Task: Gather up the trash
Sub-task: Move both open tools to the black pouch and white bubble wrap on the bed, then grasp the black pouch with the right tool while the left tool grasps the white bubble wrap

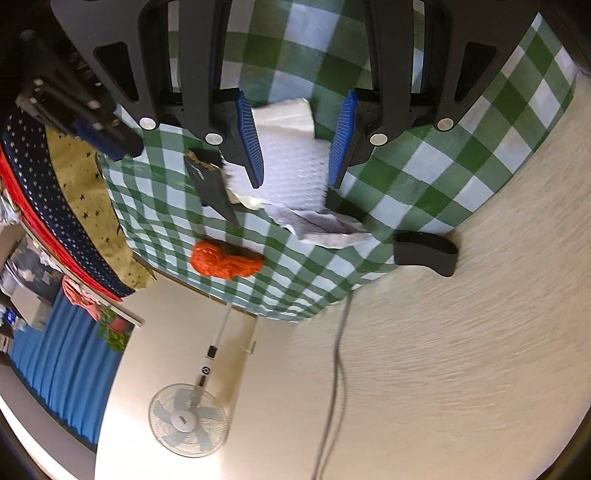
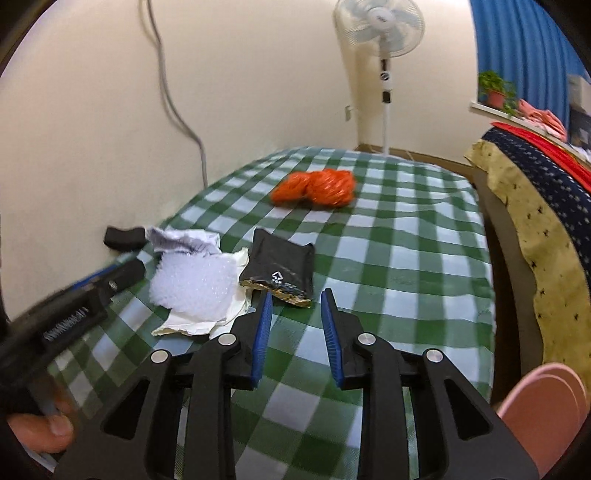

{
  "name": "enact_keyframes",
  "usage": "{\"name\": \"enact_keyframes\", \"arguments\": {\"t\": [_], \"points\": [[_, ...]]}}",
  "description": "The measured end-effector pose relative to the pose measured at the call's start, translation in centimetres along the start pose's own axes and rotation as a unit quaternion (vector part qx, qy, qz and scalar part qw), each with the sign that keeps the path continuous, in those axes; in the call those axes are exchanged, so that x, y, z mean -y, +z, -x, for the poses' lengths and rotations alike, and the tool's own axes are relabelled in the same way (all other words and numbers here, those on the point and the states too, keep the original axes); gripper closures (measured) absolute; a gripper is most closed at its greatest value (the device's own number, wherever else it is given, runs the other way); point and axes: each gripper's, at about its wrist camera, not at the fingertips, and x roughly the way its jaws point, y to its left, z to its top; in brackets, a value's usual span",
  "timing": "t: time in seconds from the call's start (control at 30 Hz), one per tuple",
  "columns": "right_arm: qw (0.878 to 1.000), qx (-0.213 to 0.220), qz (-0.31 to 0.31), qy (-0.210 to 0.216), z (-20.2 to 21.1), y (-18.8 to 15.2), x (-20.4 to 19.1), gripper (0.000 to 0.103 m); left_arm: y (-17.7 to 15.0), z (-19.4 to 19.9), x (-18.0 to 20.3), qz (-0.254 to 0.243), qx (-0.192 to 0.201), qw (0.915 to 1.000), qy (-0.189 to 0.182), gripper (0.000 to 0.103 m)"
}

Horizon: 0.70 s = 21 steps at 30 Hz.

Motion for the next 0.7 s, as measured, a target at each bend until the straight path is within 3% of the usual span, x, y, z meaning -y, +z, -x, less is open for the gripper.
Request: {"name": "enact_keyframes", "arguments": {"t": [0.27, 0.57, 0.63, 0.7], "points": [[0.997, -0.042, 0.061, 0.0, -3.5, 0.3, -2.1, 0.063, 0.7, -1.3, -1.9, 0.032, -0.014, 0.9994, 0.008, 0.067], [0.992, -0.06, 0.108, -0.023, -5.8, 0.9, -3.5, 0.063, 0.1, -3.7, -1.9, 0.045, -0.053, 0.9975, -0.015, 0.065], [0.991, -0.062, 0.113, -0.024, -6.0, 1.0, -3.5, 0.064, 0.0, -4.2, -1.8, 0.048, -0.064, 0.9965, -0.022, 0.058], [0.991, -0.065, 0.112, -0.021, -6.1, 1.0, -3.4, 0.07, -0.2, -4.8, -1.8, 0.053, -0.074, 0.9954, -0.03, 0.058]]}}
